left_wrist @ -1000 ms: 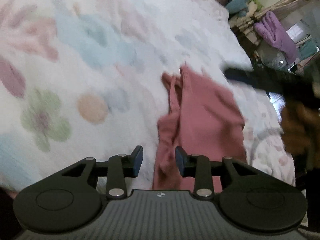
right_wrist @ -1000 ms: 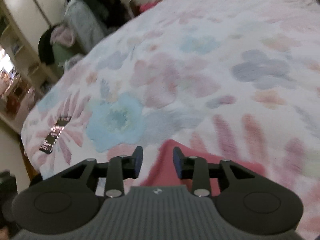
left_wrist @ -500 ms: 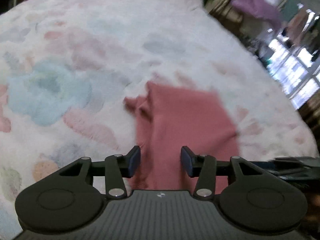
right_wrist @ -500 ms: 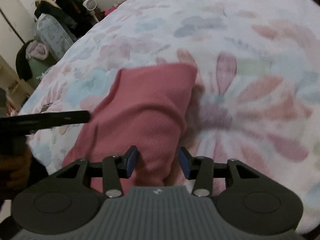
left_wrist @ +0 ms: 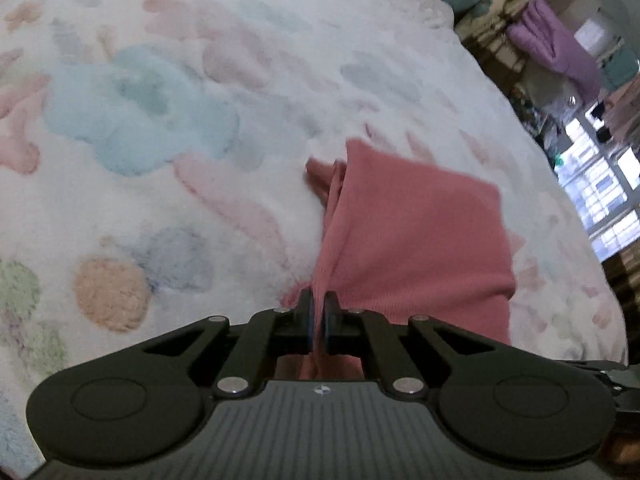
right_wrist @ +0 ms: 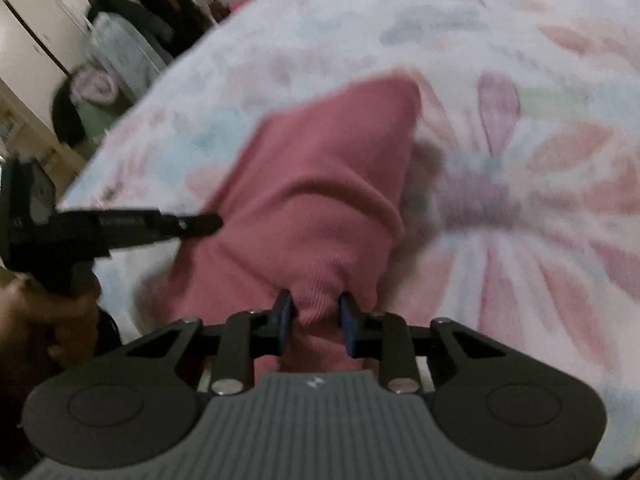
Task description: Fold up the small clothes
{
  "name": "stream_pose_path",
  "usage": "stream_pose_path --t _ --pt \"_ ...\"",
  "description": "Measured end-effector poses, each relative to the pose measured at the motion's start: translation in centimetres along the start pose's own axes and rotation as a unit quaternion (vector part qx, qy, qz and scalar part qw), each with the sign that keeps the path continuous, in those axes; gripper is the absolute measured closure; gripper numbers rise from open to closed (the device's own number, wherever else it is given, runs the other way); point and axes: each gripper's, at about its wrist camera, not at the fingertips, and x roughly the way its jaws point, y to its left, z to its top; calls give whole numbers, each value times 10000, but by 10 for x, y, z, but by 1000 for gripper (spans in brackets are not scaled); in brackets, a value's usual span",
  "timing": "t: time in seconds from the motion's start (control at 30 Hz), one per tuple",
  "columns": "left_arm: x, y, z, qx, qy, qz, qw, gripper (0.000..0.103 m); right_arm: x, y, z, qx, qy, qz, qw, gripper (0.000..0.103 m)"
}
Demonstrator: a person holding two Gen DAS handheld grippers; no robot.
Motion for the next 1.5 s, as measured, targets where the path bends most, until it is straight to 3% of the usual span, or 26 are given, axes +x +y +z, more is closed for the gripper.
stream_pose_path --t 0.13,0.2,0.27,0.37,0.47,0.57,0.73,0.77,0.87,0.93,1.03,1.07,1.2,1.3,1.4,1.5 --pt "-13 -14 8 278 -90 244 9993 85 -8 -3 -10 80 145 136 9998 82" --pt "-26 -31 19 614 -326 551 9961 66 -13 -7 -13 167 75 130 9997 82" --pt "-40 -47 30 923 -670 609 9916 50 -14 -11 -12 305 -42 193 9993 79" --pt "-49 -78 52 1372 -1047 169 9849 36 -13 -12 -13 450 -146 271 9985 74" --pt "-26 -115 73 1821 -770 -408 9794 26 -12 -9 -15 425 -212 230 9986 71" --pt "19 -152 86 2394 -155 -687 9684 27 -13 -9 -16 418 -260 203 9986 70" --pt "85 -191 81 3248 863 -618 9398 28 -13 -9 -19 324 -319 136 9989 68" --pt "95 -195 78 3333 1028 -508 9358 32 -13 -10 -19 319 -332 137 9988 68" --pt "110 -192 71 3459 1282 -203 9292 75 -14 -13 -18 356 -386 140 9985 67" --pt "111 -184 75 3286 1348 -282 9344 80 -14 -17 -17 445 -429 146 9980 67" --pt "106 -176 84 2982 1194 -401 9462 84 -11 -26 -18 668 -326 276 9969 93" --pt "105 -172 87 2837 1097 -422 9517 84 -12 -26 -19 669 -300 283 9969 96" --pt "101 -153 92 2240 781 -427 9705 85 -26 -20 -23 507 -295 295 9978 98" --pt "110 -144 88 2018 876 -484 9743 84 -20 -22 -27 517 -113 195 9984 98" --pt "104 -143 86 2024 599 -679 9751 80 -14 -22 -27 497 -52 75 9987 97" --pt "82 -140 90 1992 274 -758 9766 71 -18 -18 -24 462 -149 62 9988 82"
